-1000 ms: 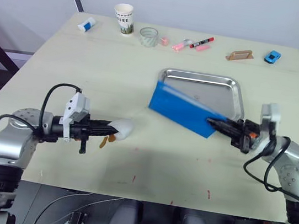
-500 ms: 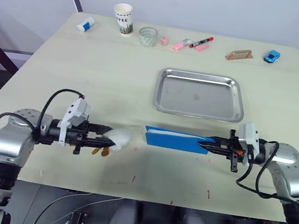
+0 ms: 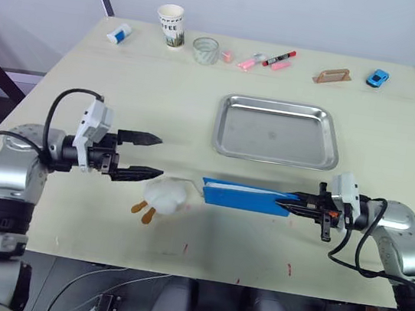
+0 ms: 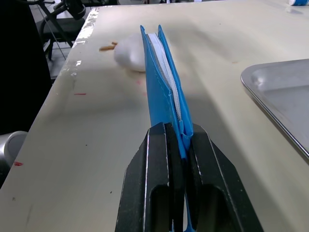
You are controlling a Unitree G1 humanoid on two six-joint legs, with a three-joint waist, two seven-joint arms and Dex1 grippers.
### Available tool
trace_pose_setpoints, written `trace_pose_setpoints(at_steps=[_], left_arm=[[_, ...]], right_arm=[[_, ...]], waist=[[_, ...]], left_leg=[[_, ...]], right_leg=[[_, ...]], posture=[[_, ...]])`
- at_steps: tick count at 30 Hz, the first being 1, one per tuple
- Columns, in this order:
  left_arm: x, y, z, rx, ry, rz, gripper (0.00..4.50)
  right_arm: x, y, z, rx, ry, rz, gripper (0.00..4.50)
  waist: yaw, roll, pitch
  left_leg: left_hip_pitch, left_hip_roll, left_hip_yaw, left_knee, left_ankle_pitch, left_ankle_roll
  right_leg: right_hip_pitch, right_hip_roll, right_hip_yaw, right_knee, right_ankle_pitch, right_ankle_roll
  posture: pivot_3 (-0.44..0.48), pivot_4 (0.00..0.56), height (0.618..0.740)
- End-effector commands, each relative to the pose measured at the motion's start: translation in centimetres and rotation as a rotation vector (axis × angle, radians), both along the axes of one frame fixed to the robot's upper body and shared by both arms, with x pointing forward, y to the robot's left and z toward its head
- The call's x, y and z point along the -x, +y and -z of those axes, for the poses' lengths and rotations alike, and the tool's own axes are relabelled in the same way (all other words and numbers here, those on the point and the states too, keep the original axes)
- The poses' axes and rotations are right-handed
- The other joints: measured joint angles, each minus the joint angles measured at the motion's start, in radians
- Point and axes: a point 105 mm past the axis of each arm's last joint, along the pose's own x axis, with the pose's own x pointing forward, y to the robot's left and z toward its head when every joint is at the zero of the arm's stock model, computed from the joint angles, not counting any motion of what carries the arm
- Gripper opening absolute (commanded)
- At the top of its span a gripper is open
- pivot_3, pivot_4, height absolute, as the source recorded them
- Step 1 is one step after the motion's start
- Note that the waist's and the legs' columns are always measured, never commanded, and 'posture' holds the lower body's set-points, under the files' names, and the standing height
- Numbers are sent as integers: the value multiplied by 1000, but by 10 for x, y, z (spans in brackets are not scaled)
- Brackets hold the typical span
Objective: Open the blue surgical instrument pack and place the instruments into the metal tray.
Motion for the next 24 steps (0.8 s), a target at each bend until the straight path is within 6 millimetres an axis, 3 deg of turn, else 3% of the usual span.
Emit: trace_pose_setpoints(at_steps=[1,4,9,24], left_arm=[[-5,-19,8,-22,-50,37,4418],[-5,-38,22,-35,-44,98,4418],[-12,-53,30,-18,-56,126,4418],[-12,-71,29,54,-3,212,4418]], right_arm=[[2,1,-15,-25,-47,-12,0],[2,3,-15,-27,-41,-14,0],[0,5,-16,-30,-39,-16,0],[2,11,-16,-24,-34,-29,0]], waist=[[0,0,0],[2,0,0],[0,0,0],[0,0,0]], left_leg=[[0,0,0,0,0,0],[0,0,0,0,0,0],[0,0,0,0,0,0],[0,0,-1,1,0,0]], right_leg=[[0,0,0,0,0,0],[0,0,0,0,0,0],[0,0,0,0,0,0],[0,0,0,0,0,0]], posture=[[0,150,740],[0,150,740],[0,150,740],[0,150,740]])
